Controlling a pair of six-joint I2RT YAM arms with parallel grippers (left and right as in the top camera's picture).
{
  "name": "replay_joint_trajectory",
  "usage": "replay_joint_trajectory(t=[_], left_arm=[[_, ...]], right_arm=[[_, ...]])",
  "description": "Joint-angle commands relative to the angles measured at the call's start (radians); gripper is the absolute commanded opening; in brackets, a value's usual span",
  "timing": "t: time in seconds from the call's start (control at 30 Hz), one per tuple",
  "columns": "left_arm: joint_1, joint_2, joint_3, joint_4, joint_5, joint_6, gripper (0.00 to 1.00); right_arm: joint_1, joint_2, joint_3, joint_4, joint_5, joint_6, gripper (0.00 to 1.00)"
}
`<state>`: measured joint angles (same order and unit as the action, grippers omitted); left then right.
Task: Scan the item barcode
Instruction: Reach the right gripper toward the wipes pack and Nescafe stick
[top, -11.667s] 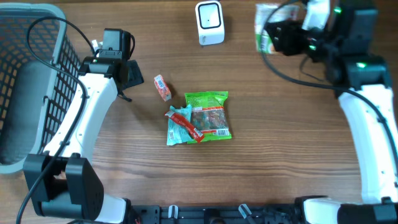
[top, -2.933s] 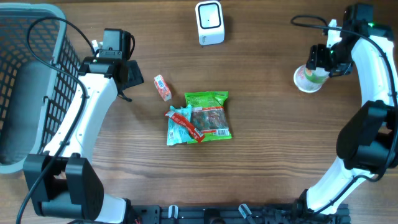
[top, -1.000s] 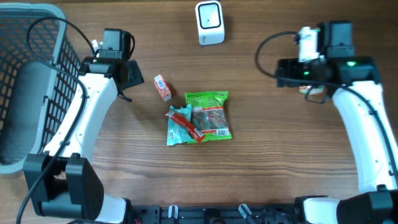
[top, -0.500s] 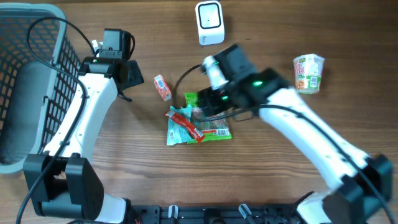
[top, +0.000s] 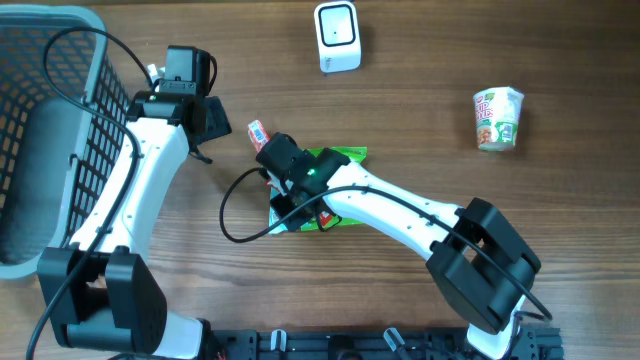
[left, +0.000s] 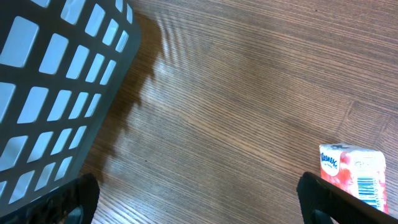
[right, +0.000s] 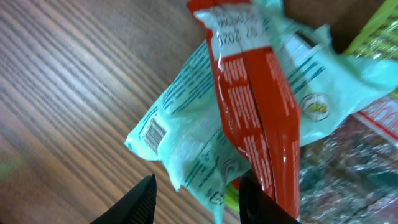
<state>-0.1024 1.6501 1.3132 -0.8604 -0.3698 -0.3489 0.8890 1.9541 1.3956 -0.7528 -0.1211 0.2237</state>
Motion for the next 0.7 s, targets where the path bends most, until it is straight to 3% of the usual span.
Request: replay_joint_trajectory(t=[0.0,0.67], left_arm=[[0.003,-0.005,-0.001,0.001,-0.013,0.012,1.00],[0.003,-0.006,-0.001,0.001,-0.013,0.012,1.00]], right_arm=[[0.000,0.002,0.001,0.010,0.047,0.004,0.43],[0.000,-0.061,0.043,0.002,0.193,-0.041,0.44]])
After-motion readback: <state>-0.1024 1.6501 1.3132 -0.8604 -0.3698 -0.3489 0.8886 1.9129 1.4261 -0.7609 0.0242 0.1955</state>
